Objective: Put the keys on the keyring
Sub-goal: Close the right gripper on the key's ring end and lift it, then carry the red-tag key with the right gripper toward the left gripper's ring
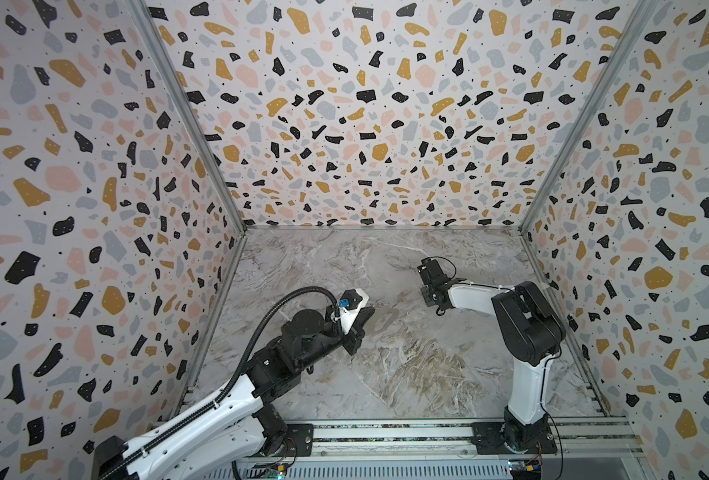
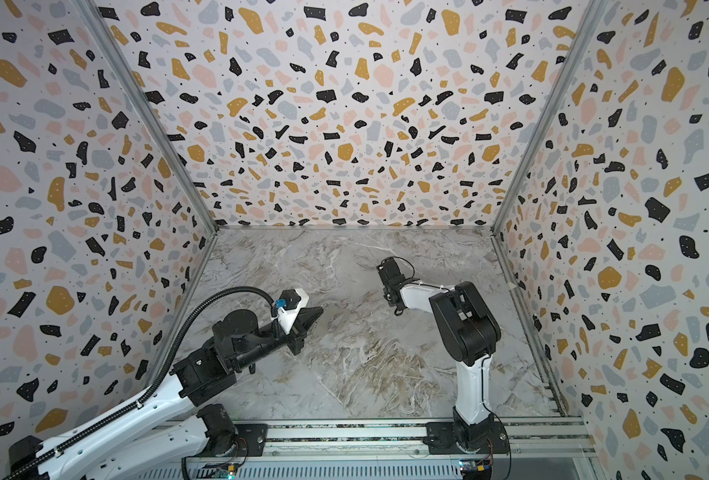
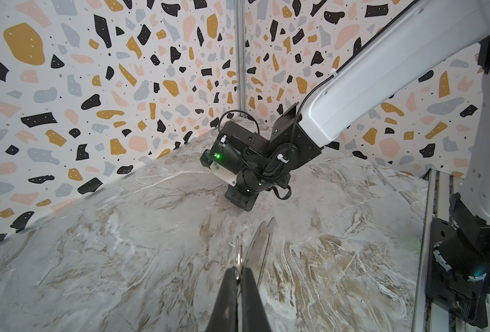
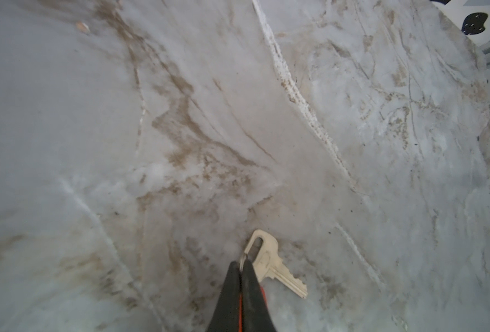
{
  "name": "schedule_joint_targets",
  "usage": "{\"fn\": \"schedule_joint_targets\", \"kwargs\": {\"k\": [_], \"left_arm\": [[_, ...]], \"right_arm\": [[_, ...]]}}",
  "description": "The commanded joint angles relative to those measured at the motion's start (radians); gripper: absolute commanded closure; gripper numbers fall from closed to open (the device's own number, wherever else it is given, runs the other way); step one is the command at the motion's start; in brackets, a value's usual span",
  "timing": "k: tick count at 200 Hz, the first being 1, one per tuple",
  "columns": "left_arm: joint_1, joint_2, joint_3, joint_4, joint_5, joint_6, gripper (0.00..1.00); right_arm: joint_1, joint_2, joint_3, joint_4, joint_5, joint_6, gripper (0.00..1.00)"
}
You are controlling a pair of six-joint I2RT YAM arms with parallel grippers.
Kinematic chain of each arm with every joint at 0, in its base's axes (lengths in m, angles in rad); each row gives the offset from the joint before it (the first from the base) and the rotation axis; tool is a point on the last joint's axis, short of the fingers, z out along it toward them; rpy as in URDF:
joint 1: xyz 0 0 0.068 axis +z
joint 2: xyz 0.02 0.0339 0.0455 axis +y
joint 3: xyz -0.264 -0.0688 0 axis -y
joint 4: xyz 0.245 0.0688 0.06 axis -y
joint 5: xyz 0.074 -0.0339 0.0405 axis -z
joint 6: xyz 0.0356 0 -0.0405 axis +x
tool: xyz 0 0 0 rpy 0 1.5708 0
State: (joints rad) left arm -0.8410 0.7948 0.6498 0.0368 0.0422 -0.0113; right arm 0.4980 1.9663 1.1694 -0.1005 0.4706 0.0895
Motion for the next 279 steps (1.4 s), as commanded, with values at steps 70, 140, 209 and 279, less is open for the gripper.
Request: {"fn": "schedule_joint_targets", "kwargs": {"k": [70,140,209,279], "left_arm": [[-0.004,-0.014,0.027,0.043,-0.008,0.007,1.00],[-0.006,0.020,0.014,0.091,0.005,-0.006,1.00],[-0.025,0.054,0.014,0.118,-0.019,0.013,1.00],[-0.049,0.065,0.026,0.122,-0.017,0.050,1.00]], "right_arm": [[0.000,-0.206,-0.036,-0.007,-0.077,-0.059,1.00],[-0.063,-0.561,-0.147,0.007,-0.682,-0.111,1.00],[-0.066,-0.718,-0.202,0.081,-1.268,-0.133,1.00],[-0.022,-0.764,-0.210,0.089,-1.431,-0.214,1.00]]}}
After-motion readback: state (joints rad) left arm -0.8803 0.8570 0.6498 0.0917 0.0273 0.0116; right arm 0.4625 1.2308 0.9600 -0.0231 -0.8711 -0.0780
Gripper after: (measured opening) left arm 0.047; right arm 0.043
